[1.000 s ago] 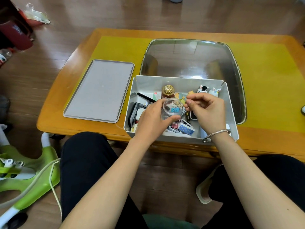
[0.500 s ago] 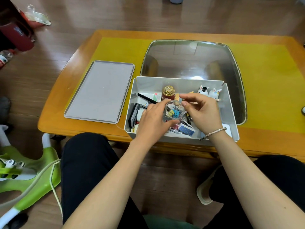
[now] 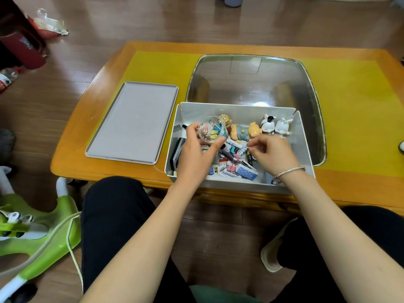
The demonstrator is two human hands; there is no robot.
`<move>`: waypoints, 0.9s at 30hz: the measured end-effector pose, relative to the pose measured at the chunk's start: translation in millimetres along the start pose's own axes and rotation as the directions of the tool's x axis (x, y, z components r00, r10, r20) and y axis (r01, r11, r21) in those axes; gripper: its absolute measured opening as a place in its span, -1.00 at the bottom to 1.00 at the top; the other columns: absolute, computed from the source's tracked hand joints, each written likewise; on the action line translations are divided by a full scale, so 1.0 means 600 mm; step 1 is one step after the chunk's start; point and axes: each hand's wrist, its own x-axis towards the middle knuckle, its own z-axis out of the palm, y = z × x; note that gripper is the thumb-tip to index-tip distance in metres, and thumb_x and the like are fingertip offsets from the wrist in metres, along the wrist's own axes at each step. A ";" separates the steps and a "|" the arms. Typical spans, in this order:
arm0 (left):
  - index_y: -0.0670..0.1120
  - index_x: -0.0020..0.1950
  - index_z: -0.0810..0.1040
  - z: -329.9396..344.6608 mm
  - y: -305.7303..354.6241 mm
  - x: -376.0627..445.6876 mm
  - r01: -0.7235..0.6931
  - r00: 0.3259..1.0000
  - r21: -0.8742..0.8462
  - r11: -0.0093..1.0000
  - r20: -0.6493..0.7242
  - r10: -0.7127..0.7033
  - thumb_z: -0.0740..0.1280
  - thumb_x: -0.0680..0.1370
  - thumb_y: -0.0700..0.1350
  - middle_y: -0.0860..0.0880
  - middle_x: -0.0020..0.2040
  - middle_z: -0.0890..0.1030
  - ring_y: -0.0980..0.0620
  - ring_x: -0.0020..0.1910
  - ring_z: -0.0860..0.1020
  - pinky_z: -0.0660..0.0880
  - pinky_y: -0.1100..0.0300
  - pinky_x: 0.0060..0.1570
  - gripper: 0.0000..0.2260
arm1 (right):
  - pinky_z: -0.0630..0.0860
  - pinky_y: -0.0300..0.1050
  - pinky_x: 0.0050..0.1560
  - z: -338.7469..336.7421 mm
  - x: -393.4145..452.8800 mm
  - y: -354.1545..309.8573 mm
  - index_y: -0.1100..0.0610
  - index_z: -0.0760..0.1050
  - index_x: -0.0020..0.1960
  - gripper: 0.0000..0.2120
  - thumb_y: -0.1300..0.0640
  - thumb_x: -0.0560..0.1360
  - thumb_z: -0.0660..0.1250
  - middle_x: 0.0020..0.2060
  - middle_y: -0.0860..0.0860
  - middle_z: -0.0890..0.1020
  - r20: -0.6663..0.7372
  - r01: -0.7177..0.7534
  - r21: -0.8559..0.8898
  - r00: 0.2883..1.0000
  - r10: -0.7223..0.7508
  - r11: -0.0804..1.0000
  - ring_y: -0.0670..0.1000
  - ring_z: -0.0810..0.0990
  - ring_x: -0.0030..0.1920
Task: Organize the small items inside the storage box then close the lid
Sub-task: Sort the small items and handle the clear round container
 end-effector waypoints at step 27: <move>-0.05 0.23 0.28 -0.004 -0.009 0.003 0.036 0.992 -0.090 0.995 -0.119 -0.047 0.26 0.56 0.06 0.17 -0.05 0.47 0.32 -0.09 0.52 0.51 0.33 -0.21 -0.67 | 0.41 -0.17 -0.21 0.020 0.047 -0.034 0.19 0.53 -0.17 -0.92 0.24 0.33 0.36 -0.37 0.03 0.53 -0.030 0.013 0.126 0.999 -0.010 0.992 -0.07 0.44 -0.34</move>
